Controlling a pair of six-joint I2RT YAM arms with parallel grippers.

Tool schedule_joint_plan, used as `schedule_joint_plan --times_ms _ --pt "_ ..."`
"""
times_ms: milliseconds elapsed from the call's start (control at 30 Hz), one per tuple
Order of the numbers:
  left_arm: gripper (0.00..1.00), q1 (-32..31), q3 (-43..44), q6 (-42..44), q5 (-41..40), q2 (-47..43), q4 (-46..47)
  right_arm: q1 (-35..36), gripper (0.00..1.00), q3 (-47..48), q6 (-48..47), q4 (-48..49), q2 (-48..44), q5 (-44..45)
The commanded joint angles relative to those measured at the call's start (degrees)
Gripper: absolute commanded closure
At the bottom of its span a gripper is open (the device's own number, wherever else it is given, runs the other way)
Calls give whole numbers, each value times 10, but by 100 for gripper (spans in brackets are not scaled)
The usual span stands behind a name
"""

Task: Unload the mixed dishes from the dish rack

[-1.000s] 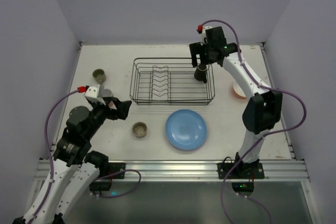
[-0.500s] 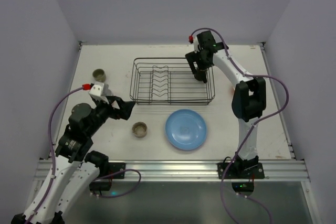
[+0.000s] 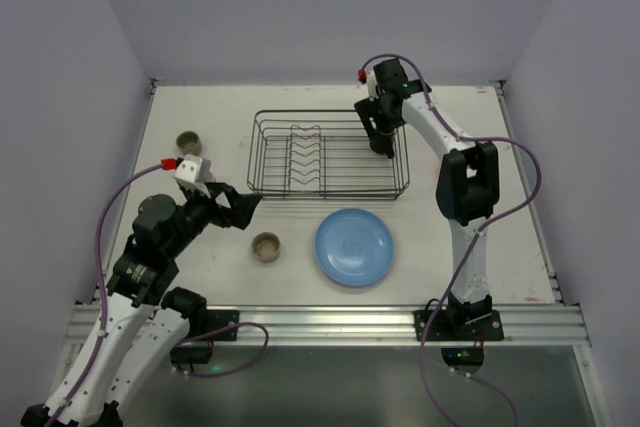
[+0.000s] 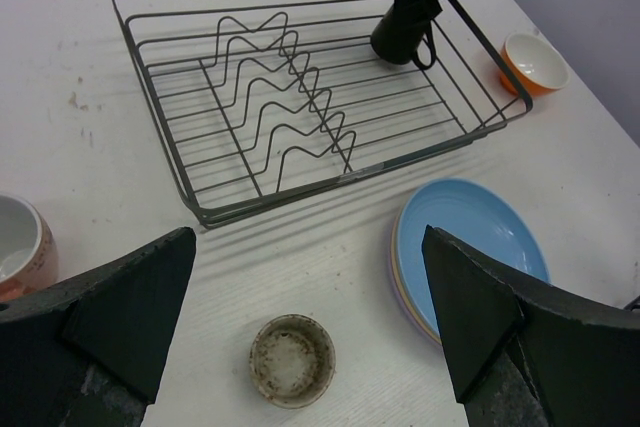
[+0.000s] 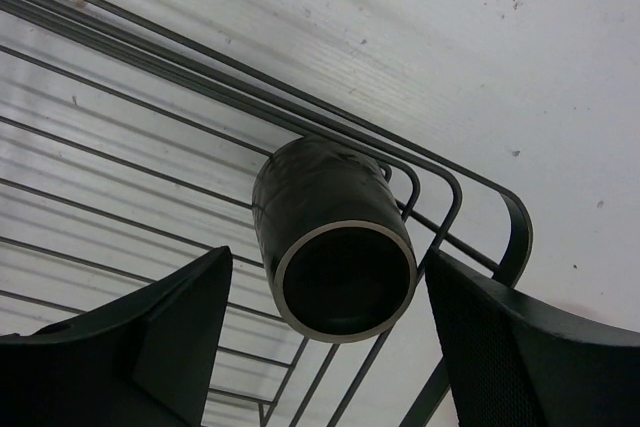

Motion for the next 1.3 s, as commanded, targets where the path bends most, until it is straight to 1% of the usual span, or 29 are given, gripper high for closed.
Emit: schedule_joint_plan --times_ms 0,33,200,267,467,600,667,733,767,833,867,900,933,1000,1033,1100,1133,1167,1200,1267 --pt "0 2 -4 11 14 2 24 -5 24 18 -10 12 -1 -16" --pt "0 2 -4 12 14 2 24 -5 28 18 -9 14 0 -17" --pt "0 2 -4 13 17 6 25 -5 31 7 -6 26 4 -20" --pt "0 2 -4 13 17 7 25 -5 34 0 -3 33 5 -19" --pt "0 2 -4 14 19 7 25 -5 34 0 5 34 13 -19" --pt "0 2 -4 15 19 7 26 -5 30 0 6 31 16 -17" --pt "0 2 -4 15 19 8 26 -5 30 0 6 28 20 -10" --pt "0 3 -4 15 20 8 27 -5 31 -3 7 28 21 -9" --pt "0 2 -4 15 20 8 27 -6 34 -3 8 28 22 -11" --pt "0 2 -4 15 20 7 26 -6 37 -5 9 28 22 -12" --pt "0 2 -4 15 19 7 26 -6 39 -5 9 30 22 -14" --pt "0 2 -4 15 20 7 26 -6 50 -4 10 30 23 -16" --pt "0 2 -4 15 20 7 26 -6 55 -3 10 31 23 -14" --pt "0 2 -4 15 20 7 26 -6 64 -2 12 32 22 -11" --pt "0 2 -4 15 20 7 26 -6 67 -4 13 34 20 -10" --pt "0 2 -4 15 21 7 26 -6 76 -5 15 36 14 -10" --pt "0 2 -4 15 20 7 26 -6 90 -5 17 37 8 -13" --pt "0 2 -4 15 19 7 26 -6 96 -3 24 34 4 -15" --pt "0 3 -4 16 20 7 26 -6 100 -3 29 34 -1 -19" --pt "0 2 -4 15 19 6 26 -6 100 -8 43 41 -26 -31"
